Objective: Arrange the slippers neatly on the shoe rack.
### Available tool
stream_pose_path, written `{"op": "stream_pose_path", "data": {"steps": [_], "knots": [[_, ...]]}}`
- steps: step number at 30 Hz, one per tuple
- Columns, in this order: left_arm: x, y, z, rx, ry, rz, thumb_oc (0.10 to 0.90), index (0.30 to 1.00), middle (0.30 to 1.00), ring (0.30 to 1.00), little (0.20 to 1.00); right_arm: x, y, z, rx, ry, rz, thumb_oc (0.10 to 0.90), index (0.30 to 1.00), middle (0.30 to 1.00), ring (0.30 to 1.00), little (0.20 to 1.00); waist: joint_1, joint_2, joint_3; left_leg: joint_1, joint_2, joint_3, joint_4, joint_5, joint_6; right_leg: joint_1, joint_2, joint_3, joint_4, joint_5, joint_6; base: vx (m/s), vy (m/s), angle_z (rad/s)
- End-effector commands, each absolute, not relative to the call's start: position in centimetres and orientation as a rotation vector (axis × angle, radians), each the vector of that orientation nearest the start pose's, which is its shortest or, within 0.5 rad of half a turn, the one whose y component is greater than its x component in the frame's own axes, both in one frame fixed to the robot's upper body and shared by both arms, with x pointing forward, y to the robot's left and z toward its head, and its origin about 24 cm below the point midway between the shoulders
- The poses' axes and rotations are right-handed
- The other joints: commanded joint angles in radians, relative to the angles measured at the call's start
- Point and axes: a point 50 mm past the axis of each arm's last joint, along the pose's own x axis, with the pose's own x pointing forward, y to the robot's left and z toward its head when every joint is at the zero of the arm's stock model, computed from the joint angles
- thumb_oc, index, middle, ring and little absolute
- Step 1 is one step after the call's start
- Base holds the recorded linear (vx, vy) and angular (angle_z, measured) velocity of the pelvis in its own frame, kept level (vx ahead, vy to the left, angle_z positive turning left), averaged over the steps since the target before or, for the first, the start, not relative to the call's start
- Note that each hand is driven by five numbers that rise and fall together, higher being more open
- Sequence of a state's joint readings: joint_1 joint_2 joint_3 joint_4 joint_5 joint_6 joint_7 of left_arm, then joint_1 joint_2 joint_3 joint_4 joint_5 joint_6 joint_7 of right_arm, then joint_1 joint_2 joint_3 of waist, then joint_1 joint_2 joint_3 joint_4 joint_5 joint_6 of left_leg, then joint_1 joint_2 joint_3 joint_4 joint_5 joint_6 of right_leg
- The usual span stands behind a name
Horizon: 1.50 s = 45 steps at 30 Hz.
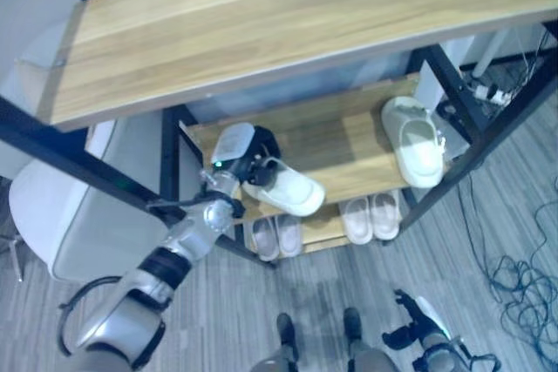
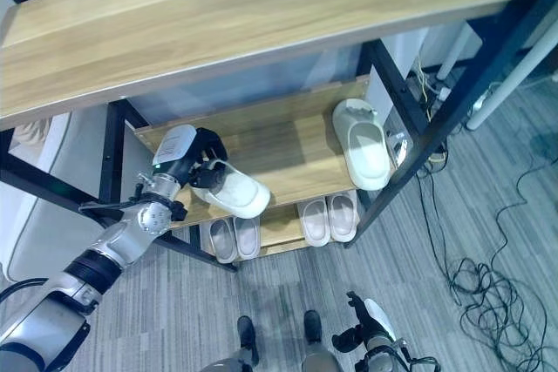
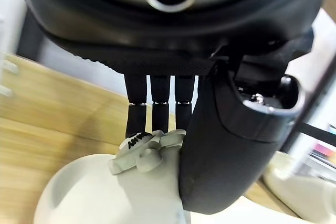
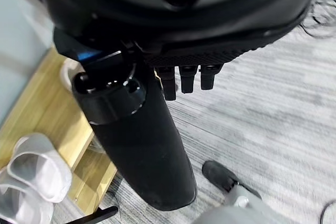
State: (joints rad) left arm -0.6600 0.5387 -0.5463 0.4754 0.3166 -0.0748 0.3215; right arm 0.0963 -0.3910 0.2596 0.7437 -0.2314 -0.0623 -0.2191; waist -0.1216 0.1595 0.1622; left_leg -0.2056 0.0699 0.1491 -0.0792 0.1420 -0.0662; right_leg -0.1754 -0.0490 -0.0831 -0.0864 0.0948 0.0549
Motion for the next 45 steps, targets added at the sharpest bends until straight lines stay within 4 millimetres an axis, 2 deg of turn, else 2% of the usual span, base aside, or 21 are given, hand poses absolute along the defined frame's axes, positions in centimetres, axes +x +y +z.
{"op": "stream_pose_path", "data": {"steps": [1, 2, 5, 7, 15, 21, 22, 23, 24, 35, 45], "knots": [[36.8, 12.6, 18.3, 0.820, -0.599, -0.005, 0.400, 0.300, 0.300, 0.300, 0.300, 15.6, -26.0, -9.0, -0.773, 0.630, -0.029, 0.800, 0.900, 0.900, 0.900, 0.900, -0.036, -0.020, -0.036, 0.053, 0.011, 0.026, -0.008, -0.065, -0.055, -0.024, -0.056, -0.018, -0.001, -0.038, 0.094, -0.01, 0.042, -0.14], [36.8, 12.1, 19.3, 0.814, -0.638, 0.010, 0.400, 0.300, 0.300, 0.300, 0.300, 15.6, -26.3, -8.9, -0.781, 0.627, -0.040, 0.800, 0.900, 0.900, 0.900, 0.900, -0.053, -0.007, -0.030, 0.054, 0.010, 0.037, -0.008, -0.066, -0.053, -0.031, -0.056, -0.005, -0.001, -0.036, 0.096, 0.00, 0.027, -0.22], [37.0, 11.8, 19.9, 0.821, -0.662, 0.019, 0.400, 0.300, 0.300, 0.300, 0.300, 15.6, -26.4, -8.8, -0.786, 0.624, -0.046, 0.800, 0.900, 0.900, 0.900, 0.900, -0.061, 0.003, -0.026, 0.058, 0.012, 0.053, -0.008, -0.069, -0.054, -0.038, -0.054, 0.008, -0.001, -0.034, 0.099, 0.01, 0.022, -0.33], [37.4, 11.7, 20.9, 0.829, -0.681, 0.037, 0.400, 0.300, 0.300, 0.300, 0.300, 15.5, -26.8, -8.7, -0.796, 0.623, -0.053, 0.800, 0.900, 0.900, 0.900, 0.900, -0.081, 0.017, -0.020, 0.063, 0.012, 0.070, -0.008, -0.072, -0.055, -0.046, -0.053, 0.026, -0.001, -0.029, 0.102, 0.02, 0.017, -0.24], [38.9, 12.3, 22.8, 0.888, -0.686, 0.100, 0.400, 0.300, 0.300, 0.300, 0.300, 15.0, -27.4, -8.8, -0.790, 0.638, -0.084, 0.800, 0.900, 0.900, 0.900, 0.900, -0.127, 0.058, -0.011, 0.062, 0.010, 0.092, -0.008, -0.072, -0.060, -0.070, -0.058, 0.042, -0.001, -0.020, 0.102, 0.02, 0.015, -0.23], [39.2, 12.9, 23.8, 0.947, -0.717, 0.155, 0.400, 0.300, 0.300, 0.300, 0.300, 14.7, -27.3, -9.2, -0.784, 0.646, -0.078, 0.800, 0.900, 0.900, 0.900, 0.900, -0.145, 0.066, -0.006, 0.064, 0.014, 0.108, -0.008, -0.075, -0.064, -0.085, -0.055, 0.055, -0.001, -0.014, 0.105, 0.02, 0.003, -0.13], [39.1, 13.0, 23.8, 0.943, -0.719, 0.163, 0.513, 0.469, 0.469, 0.469, 0.469, 14.5, -27.2, -9.3, -0.782, 0.652, -0.078, 0.800, 0.900, 0.900, 0.900, 0.900, -0.146, 0.065, -0.006, 0.065, 0.015, 0.110, -0.008, -0.075, -0.065, -0.088, -0.054, 0.057, -0.001, -0.014, 0.104, 0.01, -0.009, -0.09], [39.2, 13.0, 23.8, 0.937, -0.718, 0.170, 0.715, 0.773, 0.773, 0.773, 0.773, 14.4, -27.2, -9.4, -0.782, 0.657, -0.081, 0.800, 0.900, 0.900, 0.900, 0.900, -0.148, 0.065, -0.006, 0.065, 0.015, 0.112, -0.008, -0.076, -0.065, -0.089, -0.055, 0.058, -0.001, -0.014, 0.104, 0.02, -0.002, -0.06], [39.2, 13.1, 23.7, 0.933, -0.717, 0.181, 0.800, 0.900, 0.900, 0.900, 0.900, 14.4, -27.3, -9.5, -0.781, 0.659, -0.086, 0.800, 0.900, 0.900, 0.900, 0.900, -0.150, 0.065, -0.005, 0.064, 0.016, 0.112, -0.008, -0.076, -0.066, -0.091, -0.055, 0.060, -0.001, -0.014, 0.104, 0.00, 0.000, 0.00], [39.6, 13.0, 22.7, 0.995, -0.675, 0.145, 0.800, 0.900, 0.900, 0.900, 0.900, 14.0, -27.2, -9.8, -0.763, 0.671, -0.089, 0.800, 0.900, 0.900, 0.900, 0.900, -0.149, 0.064, -0.011, 0.059, 0.013, 0.098, -0.008, -0.074, -0.070, -0.096, -0.056, 0.045, 0.002, -0.015, 0.097, 0.00, 0.000, 0.00], [38.8, 11.3, 21.4, 0.946, -0.695, 0.074, 0.800, 0.900, 0.900, 0.900, 0.900, 13.6, -26.6, -10.4, -0.741, 0.689, -0.077, 0.800, 0.900, 0.900, 0.900, 0.900, -0.122, 0.048, -0.019, 0.058, 0.013, 0.071, -0.008, -0.074, -0.068, -0.078, -0.053, 0.020, 0.003, -0.025, 0.092, 0.00, -0.019, 0.08]]}}
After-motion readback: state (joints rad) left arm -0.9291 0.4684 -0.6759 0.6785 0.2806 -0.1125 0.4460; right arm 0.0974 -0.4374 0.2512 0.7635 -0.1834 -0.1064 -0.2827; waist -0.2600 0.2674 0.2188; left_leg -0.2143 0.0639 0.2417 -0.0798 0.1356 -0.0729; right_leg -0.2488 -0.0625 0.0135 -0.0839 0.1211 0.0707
